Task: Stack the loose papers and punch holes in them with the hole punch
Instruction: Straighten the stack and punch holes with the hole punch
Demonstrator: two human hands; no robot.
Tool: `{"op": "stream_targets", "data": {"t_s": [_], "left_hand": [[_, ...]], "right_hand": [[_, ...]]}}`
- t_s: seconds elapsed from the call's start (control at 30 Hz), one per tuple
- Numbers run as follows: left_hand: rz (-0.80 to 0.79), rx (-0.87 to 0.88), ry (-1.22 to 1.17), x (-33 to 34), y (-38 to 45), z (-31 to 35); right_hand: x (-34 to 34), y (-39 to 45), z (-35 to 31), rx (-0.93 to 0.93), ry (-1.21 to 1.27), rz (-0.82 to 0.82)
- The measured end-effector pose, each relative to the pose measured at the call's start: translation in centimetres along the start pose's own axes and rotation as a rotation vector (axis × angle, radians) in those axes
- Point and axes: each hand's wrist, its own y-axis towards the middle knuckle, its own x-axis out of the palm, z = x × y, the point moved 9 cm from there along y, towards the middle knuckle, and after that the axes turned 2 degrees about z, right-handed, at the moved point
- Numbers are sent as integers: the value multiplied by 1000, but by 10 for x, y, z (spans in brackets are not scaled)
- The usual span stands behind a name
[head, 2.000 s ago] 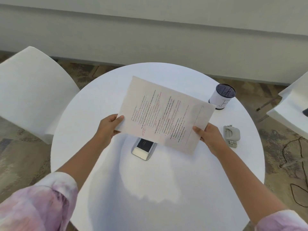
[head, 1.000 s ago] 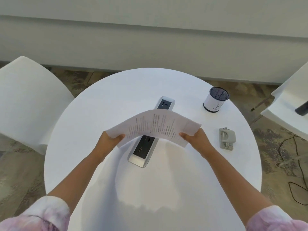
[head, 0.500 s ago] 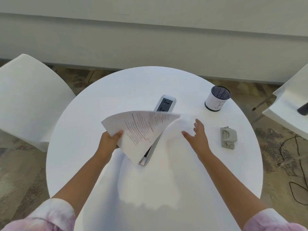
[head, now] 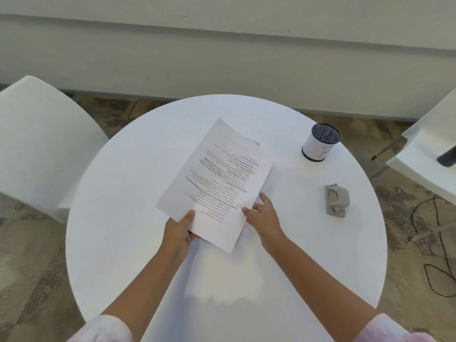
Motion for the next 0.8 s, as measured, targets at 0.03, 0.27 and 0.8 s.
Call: {"op": "stream_targets", "data": {"t_s": [0.03, 0.27, 0.8], "left_hand": [[-8, -18, -6, 1, -2, -5], [-134, -145, 54, 3, -10, -30], [68, -140, 644, -5, 26, -33]], "right_hand": [[-3, 1, -4, -19, -7, 21], [-27, 8, -15, -128, -154, 51], [-70, 30, 18, -45, -318, -11]]}}
